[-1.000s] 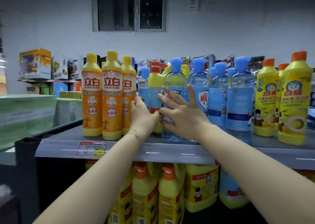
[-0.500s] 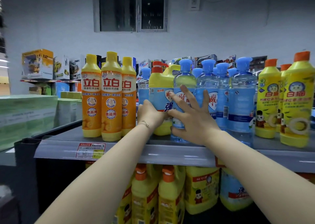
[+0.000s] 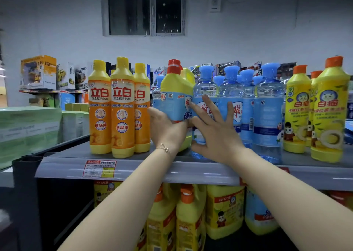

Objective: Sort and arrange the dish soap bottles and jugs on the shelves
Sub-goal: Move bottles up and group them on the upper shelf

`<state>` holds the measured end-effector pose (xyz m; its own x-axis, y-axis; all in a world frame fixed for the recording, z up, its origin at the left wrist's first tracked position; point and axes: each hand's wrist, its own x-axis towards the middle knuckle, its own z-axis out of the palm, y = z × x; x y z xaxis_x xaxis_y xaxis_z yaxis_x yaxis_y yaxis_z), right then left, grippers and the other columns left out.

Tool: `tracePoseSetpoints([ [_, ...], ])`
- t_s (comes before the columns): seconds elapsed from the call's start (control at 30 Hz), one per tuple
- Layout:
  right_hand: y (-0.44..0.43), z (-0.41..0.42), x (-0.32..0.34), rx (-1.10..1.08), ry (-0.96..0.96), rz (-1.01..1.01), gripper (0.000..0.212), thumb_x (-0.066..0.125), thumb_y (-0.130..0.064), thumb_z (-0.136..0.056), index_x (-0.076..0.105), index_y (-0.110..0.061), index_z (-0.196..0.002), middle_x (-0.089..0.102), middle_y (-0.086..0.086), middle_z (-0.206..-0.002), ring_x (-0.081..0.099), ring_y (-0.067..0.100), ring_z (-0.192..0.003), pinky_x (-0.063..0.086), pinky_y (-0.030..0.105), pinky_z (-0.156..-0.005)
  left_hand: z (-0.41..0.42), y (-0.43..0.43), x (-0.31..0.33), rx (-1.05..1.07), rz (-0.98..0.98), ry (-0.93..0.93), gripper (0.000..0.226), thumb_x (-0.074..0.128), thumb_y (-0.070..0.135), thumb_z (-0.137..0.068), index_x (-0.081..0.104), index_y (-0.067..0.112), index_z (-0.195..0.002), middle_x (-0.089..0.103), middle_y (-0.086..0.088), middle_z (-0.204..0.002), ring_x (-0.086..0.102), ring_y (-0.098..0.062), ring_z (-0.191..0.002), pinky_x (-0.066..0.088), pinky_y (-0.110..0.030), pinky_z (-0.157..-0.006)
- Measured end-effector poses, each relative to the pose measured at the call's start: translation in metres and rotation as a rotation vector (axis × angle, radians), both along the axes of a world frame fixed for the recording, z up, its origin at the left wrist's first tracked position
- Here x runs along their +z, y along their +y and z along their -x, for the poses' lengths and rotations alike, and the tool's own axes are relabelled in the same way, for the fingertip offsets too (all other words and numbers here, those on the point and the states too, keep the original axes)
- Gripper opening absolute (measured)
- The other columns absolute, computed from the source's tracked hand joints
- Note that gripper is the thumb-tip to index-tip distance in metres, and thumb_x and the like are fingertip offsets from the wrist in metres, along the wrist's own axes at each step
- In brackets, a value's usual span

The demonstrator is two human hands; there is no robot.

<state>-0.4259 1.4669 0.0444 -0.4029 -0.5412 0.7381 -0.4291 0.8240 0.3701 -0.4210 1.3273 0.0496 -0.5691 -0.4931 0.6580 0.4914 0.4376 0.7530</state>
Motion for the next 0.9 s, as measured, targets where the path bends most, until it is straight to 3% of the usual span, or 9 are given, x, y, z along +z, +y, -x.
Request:
tracePoseSetpoints([
  [0.1,-0.001,0.001,0.000,0.021,0.004,0.002,0.055,0.037,-0.059,-0.075,0.051,-0.021,-0.114,0.023,-0.002,-0.157,0.000,0.027,-0.147,-0.003,0.074,-0.101,-0.010,-0.001,0.009,0.049,0.036,0.035,0.076,0.087,0.034,-0.060,0.033,0.019,-0.112,0.058,-0.004,-0.111,0.062,-0.024,-0.097,0.056,-0.040,-0.074],
  [0.2,0.000,0.005,0.000,0.049,0.003,-0.001,0.049,0.044,-0.054,-0.074,0.051,-0.019,-0.108,0.022,-0.001,-0.158,-0.002,0.024,-0.146,-0.006,0.072,-0.102,-0.022,-0.005,0.019,0.112,0.063,0.071,0.083,0.088,0.039,-0.059,0.038,0.017,-0.122,0.059,-0.001,-0.114,0.061,-0.018,-0.099,0.051,-0.030,-0.074],
  [0.3,0.003,0.007,-0.002,0.093,0.010,0.001,0.050,0.055,-0.048,-0.078,0.051,-0.018,-0.117,0.020,-0.001,-0.158,-0.001,0.026,-0.147,-0.006,0.068,-0.105,-0.041,-0.012,0.024,0.150,0.085,0.137,0.082,0.088,0.041,-0.059,0.042,0.015,-0.122,0.058,0.000,-0.112,0.056,-0.013,-0.095,0.042,-0.024,-0.070],
  [0.43,0.001,-0.005,0.000,0.268,0.147,0.194,0.035,0.065,-0.029,-0.084,0.061,-0.009,-0.112,0.047,0.014,-0.142,0.033,0.035,-0.138,0.017,0.062,-0.109,-0.075,-0.028,0.028,0.014,-0.025,0.143,0.068,0.089,0.037,-0.058,0.048,0.021,-0.109,0.065,0.005,-0.102,0.064,-0.010,-0.091,0.055,-0.027,-0.074],
  [0.53,-0.004,-0.024,0.008,0.482,0.250,0.491,0.035,0.054,-0.034,-0.089,0.059,-0.009,-0.113,0.057,0.010,-0.124,0.049,0.028,-0.117,0.035,0.042,-0.099,-0.106,-0.042,0.028,-0.229,-0.211,0.164,0.063,0.090,0.031,-0.059,0.056,0.020,-0.111,0.073,0.004,-0.099,0.072,-0.014,-0.087,0.061,-0.037,-0.075],
  [0.6,-0.010,-0.041,0.011,0.700,0.080,0.696,0.036,0.053,-0.040,-0.088,0.052,-0.016,-0.114,0.059,-0.004,-0.111,0.055,0.013,-0.100,0.041,0.025,-0.086,-0.124,-0.050,0.025,-0.364,-0.279,0.177,0.058,0.089,0.029,-0.062,0.060,0.018,-0.111,0.076,-0.002,-0.097,0.075,-0.021,-0.084,0.061,-0.040,-0.071],
  [0.7,-0.020,-0.065,0.010,1.103,-0.491,0.853,0.038,0.053,-0.046,-0.083,0.046,-0.023,-0.113,0.068,-0.014,-0.089,0.065,-0.001,-0.079,0.048,0.013,-0.067,-0.144,-0.062,0.011,-0.487,-0.314,0.140,0.053,0.086,0.035,-0.063,0.063,0.019,-0.109,0.077,-0.004,-0.093,0.075,-0.024,-0.081,0.060,-0.037,-0.064],
  [0.77,-0.023,-0.069,0.002,1.233,-0.752,0.785,0.043,0.059,-0.047,-0.083,0.047,-0.022,-0.115,0.072,-0.015,-0.088,0.068,0.001,-0.080,0.051,0.013,-0.063,-0.153,-0.070,-0.006,-0.531,-0.305,0.086,0.052,0.084,0.040,-0.061,0.066,0.022,-0.106,0.077,-0.005,-0.095,0.075,-0.024,-0.081,0.060,-0.035,-0.063],
  [0.9,-0.034,-0.076,-0.028,1.120,-0.968,0.722,0.062,0.072,-0.054,-0.072,0.046,-0.024,-0.121,0.070,-0.009,-0.110,0.068,0.015,-0.099,0.057,0.030,-0.076,-0.159,-0.081,-0.050,-0.535,-0.305,-0.002,0.056,0.083,0.041,-0.059,0.065,0.020,-0.108,0.076,-0.007,-0.098,0.075,-0.026,-0.083,0.059,-0.033,-0.063],
])
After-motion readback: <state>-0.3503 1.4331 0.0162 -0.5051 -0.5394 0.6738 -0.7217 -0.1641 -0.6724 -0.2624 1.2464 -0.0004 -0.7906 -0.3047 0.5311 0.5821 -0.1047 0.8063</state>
